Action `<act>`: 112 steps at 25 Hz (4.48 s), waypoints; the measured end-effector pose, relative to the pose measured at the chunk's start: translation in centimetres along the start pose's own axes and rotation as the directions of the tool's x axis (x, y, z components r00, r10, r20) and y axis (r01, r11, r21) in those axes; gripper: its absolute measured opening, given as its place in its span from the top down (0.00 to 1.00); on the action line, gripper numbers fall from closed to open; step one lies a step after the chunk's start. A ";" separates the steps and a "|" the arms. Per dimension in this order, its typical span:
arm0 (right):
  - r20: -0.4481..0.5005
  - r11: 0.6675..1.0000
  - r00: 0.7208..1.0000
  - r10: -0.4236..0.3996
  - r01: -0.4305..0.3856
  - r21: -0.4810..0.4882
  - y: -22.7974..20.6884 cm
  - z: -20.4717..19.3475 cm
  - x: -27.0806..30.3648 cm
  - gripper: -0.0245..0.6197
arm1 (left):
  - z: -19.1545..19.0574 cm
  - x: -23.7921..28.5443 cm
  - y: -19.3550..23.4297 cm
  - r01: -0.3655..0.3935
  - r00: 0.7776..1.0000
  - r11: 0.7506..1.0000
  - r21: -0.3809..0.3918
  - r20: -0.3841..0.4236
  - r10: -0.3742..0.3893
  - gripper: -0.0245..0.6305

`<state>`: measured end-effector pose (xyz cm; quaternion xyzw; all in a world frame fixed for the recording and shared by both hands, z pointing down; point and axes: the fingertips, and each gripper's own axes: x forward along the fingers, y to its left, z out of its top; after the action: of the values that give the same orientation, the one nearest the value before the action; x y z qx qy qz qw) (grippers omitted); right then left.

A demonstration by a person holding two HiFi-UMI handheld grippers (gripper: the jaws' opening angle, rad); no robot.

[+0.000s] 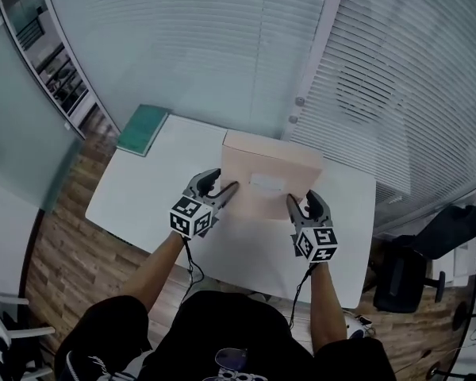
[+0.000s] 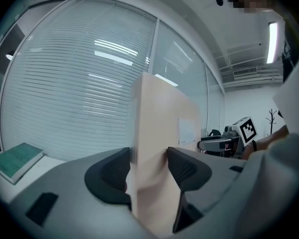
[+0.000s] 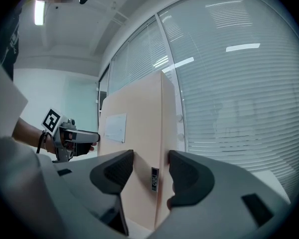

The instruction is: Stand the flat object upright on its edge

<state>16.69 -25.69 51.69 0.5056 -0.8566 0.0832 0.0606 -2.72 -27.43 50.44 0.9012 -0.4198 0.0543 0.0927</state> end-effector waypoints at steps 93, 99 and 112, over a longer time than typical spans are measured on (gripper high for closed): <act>-0.034 0.989 0.990 -0.140 0.141 0.045 8.2 3.0 38.0 0.58 | 2.2 7.1 39.8 -0.029 0.999 1.000 0.005 -0.019 0.029 0.57; -0.037 0.989 0.990 -0.136 0.138 0.047 8.6 3.3 37.0 0.58 | 2.0 6.0 39.6 -0.046 0.998 0.999 -0.008 -0.036 0.046 0.57; -0.038 0.990 0.992 -0.120 0.122 0.070 10.3 3.0 33.2 0.65 | 1.9 2.3 35.7 -0.043 0.999 0.999 0.000 -0.019 0.043 0.67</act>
<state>-8.37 -49.79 54.16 0.5569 -0.8197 0.1188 0.0620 -28.58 -52.07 53.32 0.8914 -0.4383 0.0646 0.0956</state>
